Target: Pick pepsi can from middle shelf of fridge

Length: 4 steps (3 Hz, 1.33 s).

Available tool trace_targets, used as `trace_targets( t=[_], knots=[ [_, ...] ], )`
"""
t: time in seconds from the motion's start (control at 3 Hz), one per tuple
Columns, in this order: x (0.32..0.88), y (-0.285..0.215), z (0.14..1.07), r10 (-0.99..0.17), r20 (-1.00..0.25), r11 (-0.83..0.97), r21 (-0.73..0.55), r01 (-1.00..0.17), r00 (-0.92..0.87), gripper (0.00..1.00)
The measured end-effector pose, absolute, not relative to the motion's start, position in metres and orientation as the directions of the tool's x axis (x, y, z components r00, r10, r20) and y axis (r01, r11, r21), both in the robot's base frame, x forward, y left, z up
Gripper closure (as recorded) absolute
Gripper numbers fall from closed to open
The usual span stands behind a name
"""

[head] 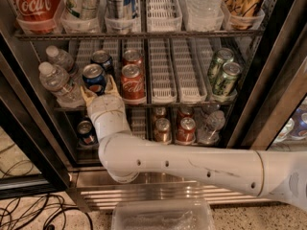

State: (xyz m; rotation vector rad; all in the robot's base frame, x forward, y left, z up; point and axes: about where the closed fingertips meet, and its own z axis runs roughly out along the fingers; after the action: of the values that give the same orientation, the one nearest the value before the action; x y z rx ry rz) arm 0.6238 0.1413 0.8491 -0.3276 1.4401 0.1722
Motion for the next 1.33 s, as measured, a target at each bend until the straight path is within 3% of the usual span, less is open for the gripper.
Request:
trace_targets(
  t=[1.33],
  knots=[
    [0.593,0.128,0.871,-0.098,-0.995,0.913,-0.101,-0.394,0.028,1.00]
  ],
)
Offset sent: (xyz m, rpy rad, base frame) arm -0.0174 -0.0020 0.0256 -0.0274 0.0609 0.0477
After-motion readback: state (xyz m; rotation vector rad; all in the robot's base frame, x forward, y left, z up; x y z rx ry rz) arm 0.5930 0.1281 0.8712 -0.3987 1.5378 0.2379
